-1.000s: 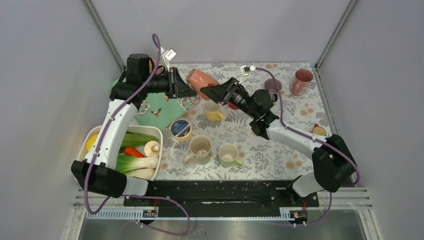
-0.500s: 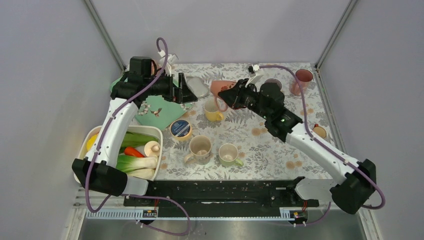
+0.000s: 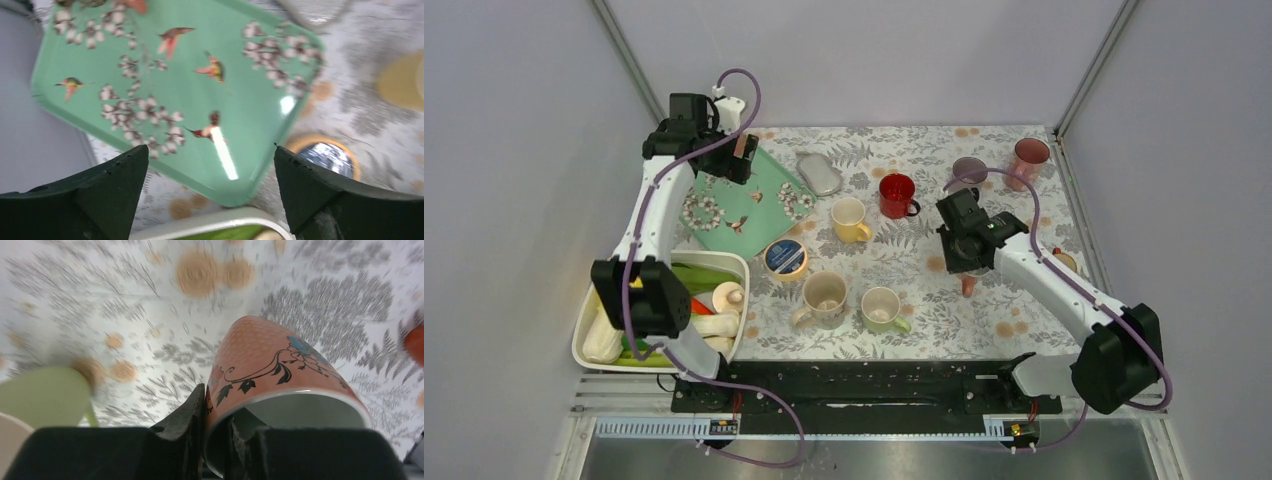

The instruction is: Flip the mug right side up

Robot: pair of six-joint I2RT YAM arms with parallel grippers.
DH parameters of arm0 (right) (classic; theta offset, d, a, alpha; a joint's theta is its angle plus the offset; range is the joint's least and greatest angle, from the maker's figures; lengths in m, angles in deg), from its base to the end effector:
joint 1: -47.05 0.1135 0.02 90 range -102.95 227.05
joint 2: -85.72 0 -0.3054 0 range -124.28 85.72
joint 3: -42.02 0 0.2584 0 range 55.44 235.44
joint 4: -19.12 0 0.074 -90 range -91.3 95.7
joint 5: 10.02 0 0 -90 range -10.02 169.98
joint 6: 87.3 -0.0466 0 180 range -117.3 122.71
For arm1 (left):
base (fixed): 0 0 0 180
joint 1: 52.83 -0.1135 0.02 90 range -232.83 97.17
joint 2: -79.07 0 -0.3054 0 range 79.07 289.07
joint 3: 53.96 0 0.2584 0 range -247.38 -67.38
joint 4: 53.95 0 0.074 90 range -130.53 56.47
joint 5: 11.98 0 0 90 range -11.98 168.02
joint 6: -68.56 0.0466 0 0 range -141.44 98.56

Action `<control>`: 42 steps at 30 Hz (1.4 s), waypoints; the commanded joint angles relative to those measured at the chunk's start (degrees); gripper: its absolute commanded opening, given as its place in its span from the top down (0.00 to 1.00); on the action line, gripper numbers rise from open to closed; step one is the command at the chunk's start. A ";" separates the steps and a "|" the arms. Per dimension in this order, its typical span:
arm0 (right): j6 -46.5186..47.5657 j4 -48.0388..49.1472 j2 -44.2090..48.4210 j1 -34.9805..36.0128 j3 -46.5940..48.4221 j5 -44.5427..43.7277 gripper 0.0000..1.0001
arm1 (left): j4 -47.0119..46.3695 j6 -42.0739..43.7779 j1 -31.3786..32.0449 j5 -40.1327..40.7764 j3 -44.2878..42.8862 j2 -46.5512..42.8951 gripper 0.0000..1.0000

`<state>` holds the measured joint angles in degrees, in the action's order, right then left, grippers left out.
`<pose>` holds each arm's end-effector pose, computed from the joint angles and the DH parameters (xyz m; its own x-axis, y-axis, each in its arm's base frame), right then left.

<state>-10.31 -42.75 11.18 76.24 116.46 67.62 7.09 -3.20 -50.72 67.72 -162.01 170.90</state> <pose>0.2259 0.1148 0.3019 -0.8383 -0.2164 -0.5004 -0.2051 0.9756 -0.0783 0.3623 -0.0217 0.4064 -0.6180 0.3309 -0.7131 0.3753 0.9213 0.1023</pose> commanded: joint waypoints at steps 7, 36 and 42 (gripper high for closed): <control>0.85 3.28 -6.46 -2.14 -5.02 7.25 1.00 | -2.30 6.85 -5.28 17.09 -23.25 27.72 0.01; 0.14 -0.66 -0.60 -2.12 -4.28 6.23 0.28 | -24.21 12.11 -5.09 19.38 -44.52 56.50 0.09; 0.42 -1.44 1.64 -2.12 -3.91 6.19 0.28 | -25.62 8.29 -5.01 17.76 -42.25 55.44 0.41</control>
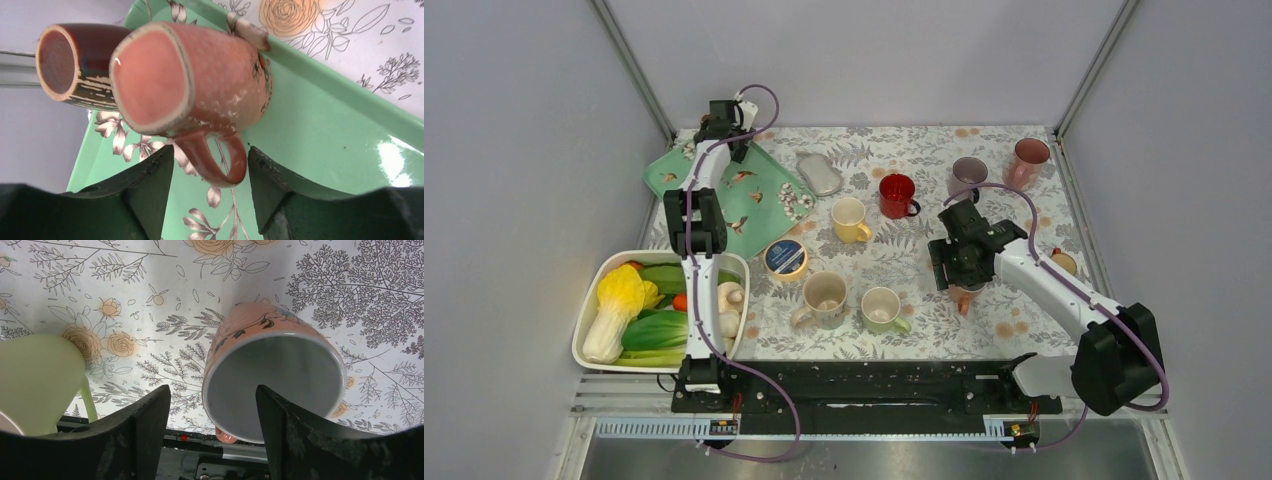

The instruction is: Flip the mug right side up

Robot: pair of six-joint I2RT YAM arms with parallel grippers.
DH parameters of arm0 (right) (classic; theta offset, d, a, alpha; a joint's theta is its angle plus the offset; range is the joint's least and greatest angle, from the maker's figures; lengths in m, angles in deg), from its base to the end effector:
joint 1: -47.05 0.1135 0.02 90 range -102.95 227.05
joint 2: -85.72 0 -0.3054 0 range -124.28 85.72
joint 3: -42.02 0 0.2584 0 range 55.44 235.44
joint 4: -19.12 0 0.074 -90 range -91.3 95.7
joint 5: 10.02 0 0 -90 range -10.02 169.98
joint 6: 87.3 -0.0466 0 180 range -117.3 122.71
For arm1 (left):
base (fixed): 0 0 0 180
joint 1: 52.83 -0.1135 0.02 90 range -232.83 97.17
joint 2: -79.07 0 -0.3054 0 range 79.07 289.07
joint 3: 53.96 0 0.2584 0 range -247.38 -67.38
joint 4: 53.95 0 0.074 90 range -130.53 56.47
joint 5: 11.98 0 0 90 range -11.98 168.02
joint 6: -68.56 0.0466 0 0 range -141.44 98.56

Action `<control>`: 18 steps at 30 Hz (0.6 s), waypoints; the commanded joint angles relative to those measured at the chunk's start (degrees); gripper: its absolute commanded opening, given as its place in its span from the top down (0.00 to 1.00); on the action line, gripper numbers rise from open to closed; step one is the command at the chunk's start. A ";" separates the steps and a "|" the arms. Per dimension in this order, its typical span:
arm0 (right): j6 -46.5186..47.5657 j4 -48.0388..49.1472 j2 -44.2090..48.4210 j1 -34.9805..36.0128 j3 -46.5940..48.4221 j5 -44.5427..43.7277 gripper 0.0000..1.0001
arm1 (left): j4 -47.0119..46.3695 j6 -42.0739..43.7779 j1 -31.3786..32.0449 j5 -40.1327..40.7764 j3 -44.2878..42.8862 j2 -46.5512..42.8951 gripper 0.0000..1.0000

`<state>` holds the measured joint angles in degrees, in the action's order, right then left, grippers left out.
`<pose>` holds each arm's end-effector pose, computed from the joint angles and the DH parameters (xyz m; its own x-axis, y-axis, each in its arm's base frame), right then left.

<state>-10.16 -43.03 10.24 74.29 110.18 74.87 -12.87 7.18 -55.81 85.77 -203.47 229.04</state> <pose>0.2170 0.1071 0.2635 -0.9070 -0.2176 -0.3605 -0.2321 0.9727 -0.0033 0.6316 0.0392 0.1846 -0.6543 0.4412 -0.6142 0.1835 0.8805 0.4370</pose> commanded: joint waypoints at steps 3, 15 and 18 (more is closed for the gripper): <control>0.44 -1.78 3.60 -0.24 2.86 -2.22 0.28 | -5.34 -3.19 0.09 -1.05 -0.57 -2.60 0.44; 0.76 -3.19 5.27 -0.17 2.66 -3.02 0.28 | -4.93 -5.69 0.08 -3.13 0.48 -3.64 0.95; 0.79 -3.83 6.26 -0.17 2.89 -2.99 0.28 | -6.35 -6.83 -0.06 -3.23 6.34 -7.85 1.00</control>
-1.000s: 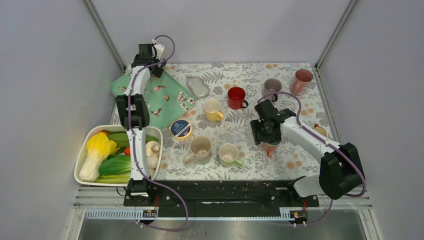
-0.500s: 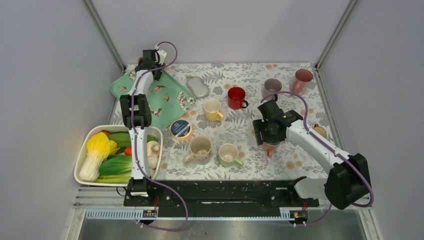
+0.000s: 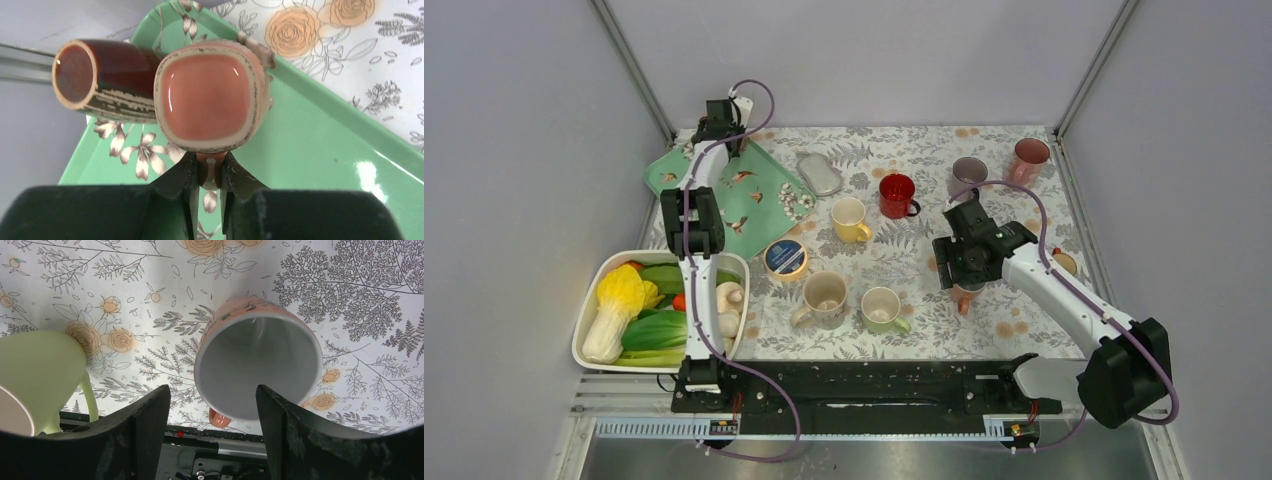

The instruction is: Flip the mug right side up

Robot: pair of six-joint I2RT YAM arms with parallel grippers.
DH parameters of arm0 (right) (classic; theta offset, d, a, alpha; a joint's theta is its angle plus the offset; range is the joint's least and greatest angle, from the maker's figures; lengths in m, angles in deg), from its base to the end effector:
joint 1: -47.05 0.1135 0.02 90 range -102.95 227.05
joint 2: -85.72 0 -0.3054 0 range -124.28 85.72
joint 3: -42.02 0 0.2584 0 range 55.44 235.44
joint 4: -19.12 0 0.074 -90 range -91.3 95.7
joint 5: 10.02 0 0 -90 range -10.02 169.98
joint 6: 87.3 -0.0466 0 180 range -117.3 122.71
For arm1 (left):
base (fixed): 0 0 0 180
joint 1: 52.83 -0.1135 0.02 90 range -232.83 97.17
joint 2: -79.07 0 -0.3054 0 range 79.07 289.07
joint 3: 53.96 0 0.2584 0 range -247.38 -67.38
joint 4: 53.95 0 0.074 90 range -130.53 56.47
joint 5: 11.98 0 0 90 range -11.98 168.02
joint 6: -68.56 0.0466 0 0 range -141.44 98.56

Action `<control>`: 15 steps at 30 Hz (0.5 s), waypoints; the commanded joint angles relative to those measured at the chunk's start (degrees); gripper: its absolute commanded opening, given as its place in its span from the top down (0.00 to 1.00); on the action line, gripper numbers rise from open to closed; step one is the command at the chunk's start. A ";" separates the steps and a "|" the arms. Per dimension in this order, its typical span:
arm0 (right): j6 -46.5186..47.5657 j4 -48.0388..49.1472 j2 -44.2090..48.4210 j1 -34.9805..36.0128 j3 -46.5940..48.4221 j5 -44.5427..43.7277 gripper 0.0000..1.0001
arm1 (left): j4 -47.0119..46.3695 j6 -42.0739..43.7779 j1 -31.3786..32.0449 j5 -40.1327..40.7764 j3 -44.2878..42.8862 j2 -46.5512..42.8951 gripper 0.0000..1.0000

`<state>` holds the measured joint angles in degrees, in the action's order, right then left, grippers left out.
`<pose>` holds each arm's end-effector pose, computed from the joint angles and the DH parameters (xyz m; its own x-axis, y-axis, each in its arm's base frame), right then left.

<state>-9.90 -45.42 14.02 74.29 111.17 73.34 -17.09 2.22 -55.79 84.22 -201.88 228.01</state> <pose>0.2061 0.1001 0.2812 -0.8897 -0.2143 -0.4031 -0.2260 0.9739 -0.0190 0.6338 0.0378 0.1926 -0.6164 0.3676 -0.6963 0.1211 0.9181 0.3775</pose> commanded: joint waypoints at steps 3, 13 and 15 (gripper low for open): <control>0.39 -1.84 4.20 -0.18 2.27 -1.48 0.27 | -0.84 -4.60 -0.41 -3.43 9.39 -11.19 1.00; 1.26 2.44 11.77 -0.17 3.08 7.43 0.27 | 5.29 -11.16 -1.30 -20.81 26.59 -31.26 1.00; 0.58 6.36 13.80 -0.09 2.95 11.46 0.27 | 7.50 -11.66 -1.43 -24.31 27.17 -34.54 1.00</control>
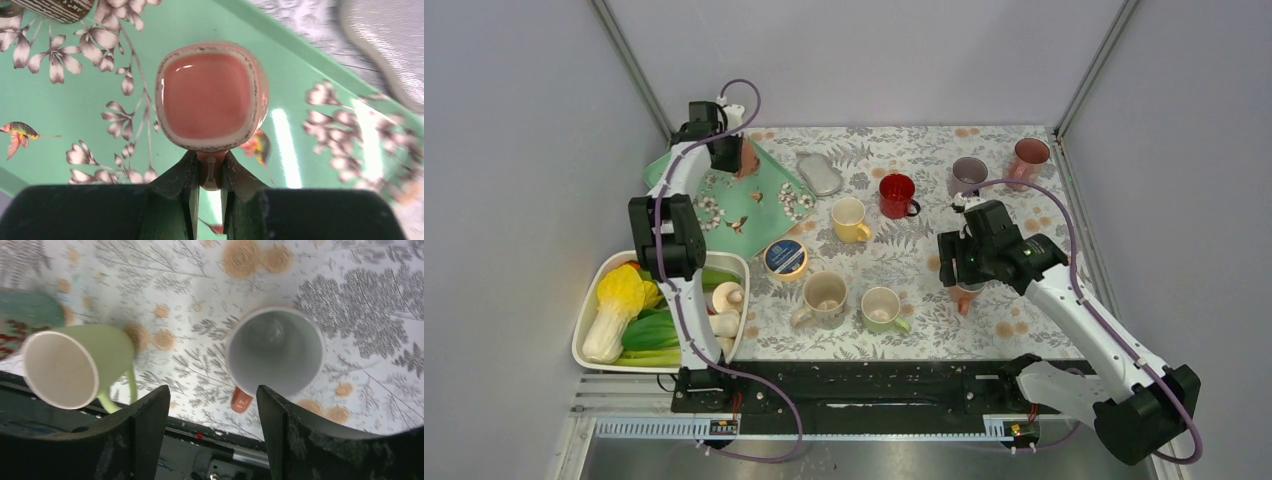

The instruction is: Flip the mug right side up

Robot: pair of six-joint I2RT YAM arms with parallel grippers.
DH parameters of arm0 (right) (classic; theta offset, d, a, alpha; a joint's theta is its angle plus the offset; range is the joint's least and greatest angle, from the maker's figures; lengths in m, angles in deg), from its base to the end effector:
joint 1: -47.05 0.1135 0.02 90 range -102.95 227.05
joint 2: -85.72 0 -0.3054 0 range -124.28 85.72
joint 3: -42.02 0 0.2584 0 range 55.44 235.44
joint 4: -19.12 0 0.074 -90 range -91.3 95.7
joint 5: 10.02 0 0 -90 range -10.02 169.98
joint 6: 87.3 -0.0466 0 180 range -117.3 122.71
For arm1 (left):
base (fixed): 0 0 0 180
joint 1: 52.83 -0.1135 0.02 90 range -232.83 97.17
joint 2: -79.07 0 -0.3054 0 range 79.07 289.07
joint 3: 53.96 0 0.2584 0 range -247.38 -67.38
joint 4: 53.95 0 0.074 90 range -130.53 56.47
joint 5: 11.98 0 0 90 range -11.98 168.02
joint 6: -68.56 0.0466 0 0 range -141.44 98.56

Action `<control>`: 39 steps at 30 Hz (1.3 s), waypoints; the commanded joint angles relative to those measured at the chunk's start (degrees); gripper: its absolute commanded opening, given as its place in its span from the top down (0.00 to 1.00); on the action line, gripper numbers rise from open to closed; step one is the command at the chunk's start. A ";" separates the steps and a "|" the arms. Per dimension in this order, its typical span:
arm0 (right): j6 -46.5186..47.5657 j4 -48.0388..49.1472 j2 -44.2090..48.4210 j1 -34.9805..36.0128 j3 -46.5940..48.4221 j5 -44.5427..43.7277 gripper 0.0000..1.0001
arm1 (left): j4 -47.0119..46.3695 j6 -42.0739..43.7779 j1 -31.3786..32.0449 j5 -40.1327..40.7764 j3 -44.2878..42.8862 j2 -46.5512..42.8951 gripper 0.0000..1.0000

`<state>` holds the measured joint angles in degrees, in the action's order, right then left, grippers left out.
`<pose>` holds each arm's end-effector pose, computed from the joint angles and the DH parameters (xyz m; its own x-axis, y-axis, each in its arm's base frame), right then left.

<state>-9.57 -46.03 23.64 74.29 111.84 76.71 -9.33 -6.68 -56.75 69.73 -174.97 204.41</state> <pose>0.1772 0.0882 0.3166 -0.8233 -0.1852 -0.5365 -0.2606 0.9631 0.0675 0.5324 0.0297 0.2525 -0.7207 0.2033 -0.6627 0.2176 0.9741 0.0622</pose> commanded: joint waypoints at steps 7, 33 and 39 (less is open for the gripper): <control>-13.51 42.18 7.03 3.80 -5.32 18.38 0.28 | 5.00 -11.75 0.11 -25.68 1.67 -21.21 1.00; -48.05 106.62 -23.72 9.81 5.84 22.32 0.23 | 10.13 -25.49 18.48 -48.70 11.32 -41.59 1.00; -49.19 113.47 -23.33 9.86 4.53 21.61 0.86 | 10.33 -24.76 21.23 -49.03 12.40 -40.75 1.00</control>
<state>-58.79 57.38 -1.82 83.91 114.66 99.70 1.41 -31.97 -37.54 25.40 -163.48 164.52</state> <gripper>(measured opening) 0.368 0.197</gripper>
